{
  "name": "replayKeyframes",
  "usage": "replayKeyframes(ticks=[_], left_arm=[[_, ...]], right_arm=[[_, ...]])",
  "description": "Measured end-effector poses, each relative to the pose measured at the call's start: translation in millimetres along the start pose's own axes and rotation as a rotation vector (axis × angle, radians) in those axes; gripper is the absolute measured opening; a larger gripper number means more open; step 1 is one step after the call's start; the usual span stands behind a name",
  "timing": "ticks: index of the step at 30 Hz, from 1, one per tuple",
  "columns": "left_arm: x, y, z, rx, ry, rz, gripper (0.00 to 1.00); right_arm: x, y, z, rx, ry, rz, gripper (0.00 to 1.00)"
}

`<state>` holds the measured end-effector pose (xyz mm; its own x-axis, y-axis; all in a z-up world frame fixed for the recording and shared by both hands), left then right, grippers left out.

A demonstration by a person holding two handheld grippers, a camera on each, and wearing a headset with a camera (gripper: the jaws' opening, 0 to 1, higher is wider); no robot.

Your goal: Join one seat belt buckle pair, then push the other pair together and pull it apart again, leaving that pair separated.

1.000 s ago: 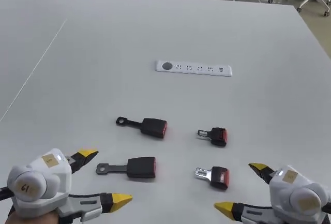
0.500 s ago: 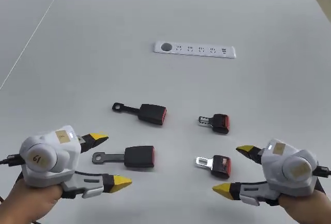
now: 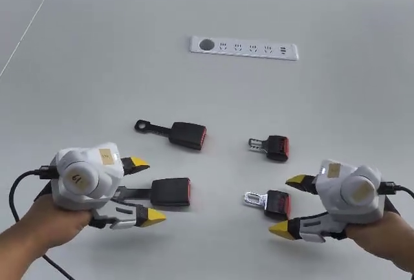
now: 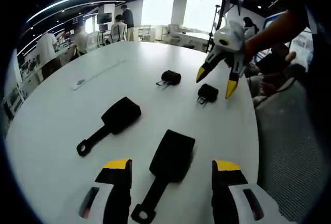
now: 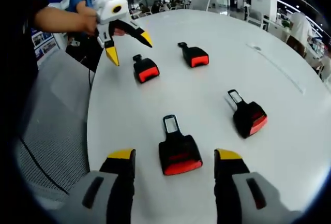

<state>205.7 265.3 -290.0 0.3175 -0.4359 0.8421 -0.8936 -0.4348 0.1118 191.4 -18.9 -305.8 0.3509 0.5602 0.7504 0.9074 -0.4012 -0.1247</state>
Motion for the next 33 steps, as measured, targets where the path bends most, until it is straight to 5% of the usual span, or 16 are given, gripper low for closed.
replayKeyframes(ticks=[12,20,25,33], left_arm=[[-17.9,-6.1,22.9,-0.125,-0.116,0.081,0.56],[-8.6,-0.7,27.8,-0.174,-0.152,0.159,0.38],[-7.5,-3.1,31.8,-0.224,-0.143,0.192,0.35],[-7.3,-7.2,33.9,-0.303,-0.186,0.26,0.33]], right_arm=[[-9.2,6.0,9.5,0.078,-0.105,-0.048,0.52],[-7.6,12.2,8.3,0.1,-0.132,-0.085,0.38],[-4.8,14.4,10.5,0.122,-0.17,-0.108,0.36],[-1.7,14.8,12.9,0.162,-0.245,-0.163,0.35]])
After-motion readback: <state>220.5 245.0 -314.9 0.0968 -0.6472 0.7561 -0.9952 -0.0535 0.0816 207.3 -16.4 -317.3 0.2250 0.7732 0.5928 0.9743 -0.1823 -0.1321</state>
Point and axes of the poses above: the centre of the closed fingertips' face, and the gripper's own axes: z roughly forward along the fingers, y roughly to its right, x roughly out of its top, the point moved 6 cm from there along -z, roughly backward along the fingers, and after that the axes turned 13 degrees about y, right-handed, at the moved point
